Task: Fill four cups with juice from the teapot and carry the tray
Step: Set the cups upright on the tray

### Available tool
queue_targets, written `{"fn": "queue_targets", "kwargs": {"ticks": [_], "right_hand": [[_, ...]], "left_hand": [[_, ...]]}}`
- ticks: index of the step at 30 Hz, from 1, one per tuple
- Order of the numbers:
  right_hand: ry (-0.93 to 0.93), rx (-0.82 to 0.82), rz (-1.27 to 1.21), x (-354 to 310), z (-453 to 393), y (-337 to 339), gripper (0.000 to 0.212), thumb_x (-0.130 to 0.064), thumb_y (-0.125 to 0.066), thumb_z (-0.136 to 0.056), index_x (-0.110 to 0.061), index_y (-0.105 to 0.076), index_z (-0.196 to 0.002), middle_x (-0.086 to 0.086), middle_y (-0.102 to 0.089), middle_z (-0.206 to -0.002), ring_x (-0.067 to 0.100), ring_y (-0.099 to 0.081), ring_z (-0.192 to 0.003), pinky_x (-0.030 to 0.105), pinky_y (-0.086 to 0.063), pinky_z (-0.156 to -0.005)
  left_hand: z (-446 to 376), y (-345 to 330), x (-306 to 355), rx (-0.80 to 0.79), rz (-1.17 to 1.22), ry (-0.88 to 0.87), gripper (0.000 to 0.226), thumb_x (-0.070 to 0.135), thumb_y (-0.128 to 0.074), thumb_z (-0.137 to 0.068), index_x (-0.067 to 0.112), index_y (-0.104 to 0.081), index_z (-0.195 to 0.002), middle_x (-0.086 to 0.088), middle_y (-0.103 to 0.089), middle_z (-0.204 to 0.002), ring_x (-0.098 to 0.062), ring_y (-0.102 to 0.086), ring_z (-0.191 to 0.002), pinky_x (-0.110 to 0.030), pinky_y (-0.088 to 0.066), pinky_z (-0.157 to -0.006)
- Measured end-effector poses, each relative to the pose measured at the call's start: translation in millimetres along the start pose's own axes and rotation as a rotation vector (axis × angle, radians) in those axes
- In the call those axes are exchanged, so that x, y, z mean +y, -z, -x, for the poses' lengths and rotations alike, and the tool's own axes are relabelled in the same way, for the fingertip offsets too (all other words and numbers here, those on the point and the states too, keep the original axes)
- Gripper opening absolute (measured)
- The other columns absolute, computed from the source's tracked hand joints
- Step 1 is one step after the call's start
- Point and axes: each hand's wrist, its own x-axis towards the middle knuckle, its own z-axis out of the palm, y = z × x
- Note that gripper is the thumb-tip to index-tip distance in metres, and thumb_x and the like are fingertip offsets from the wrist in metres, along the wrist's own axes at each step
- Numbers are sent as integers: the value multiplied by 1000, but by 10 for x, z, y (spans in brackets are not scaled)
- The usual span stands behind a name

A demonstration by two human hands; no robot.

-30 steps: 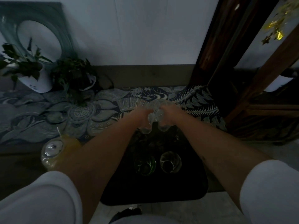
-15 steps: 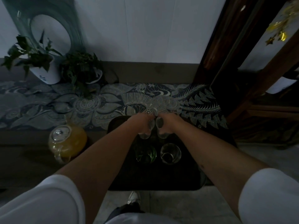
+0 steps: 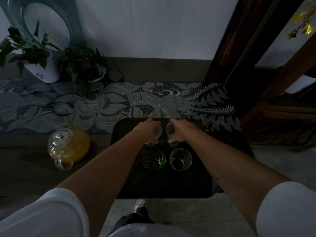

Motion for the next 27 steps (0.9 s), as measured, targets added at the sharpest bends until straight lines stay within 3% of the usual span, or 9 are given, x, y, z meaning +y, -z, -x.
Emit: {"fn": "queue_targets", "kwargs": {"ticks": [6, 9, 13, 18, 27], "right_hand": [[-43, -4, -8, 36, 2, -11, 123, -53, -84, -67, -15, -9, -157, 17, -28, -160, 39, -35, -142, 51, -40, -109], [-51, -12, 14, 23, 26, -2, 119, -55, -82, -68, -17, -12, -157, 17, -25, -160, 41, -36, -140, 52, -42, -106], [-74, -13, 42, -18, 57, 2, 112, -54, -81, -71, -19, -17, -155, 16, -17, -160, 42, -38, -138, 50, -46, -100], [-70, -2, 32, -11, 94, 5, 117, -54, -81, -69, -20, -11, -157, 15, -15, -162, 40, -32, -143, 51, -42, -106], [-28, -28, 59, 2, 208, 29, 126, -69, -76, -64, -34, 2, -157, 7, 8, -167, 47, -1, -149, 64, -24, -113]], "left_hand": [[-23, -15, -44, 29, -19, 7, 110, 47, -79, -72, 18, -12, -154, -9, -15, -160, -35, -29, -141, -46, -32, -112], [-10, -39, -54, 15, 12, 31, 111, 49, -78, -72, 22, -9, -154, -13, -7, -161, -43, -22, -142, -54, -32, -111], [33, -85, -53, 18, 31, 67, 112, 52, -75, -74, 25, -3, -154, -16, 2, -161, -42, -9, -146, -56, -28, -112], [97, -95, -57, 43, 13, 45, 116, 55, -74, -74, 23, 2, -155, -12, 12, -162, -42, 10, -146, -58, -18, -114], [296, -79, -40, 148, 68, 73, 108, 67, -63, -77, 24, -1, -155, -9, 15, -162, -36, 12, -147, -56, -13, -115]]}}
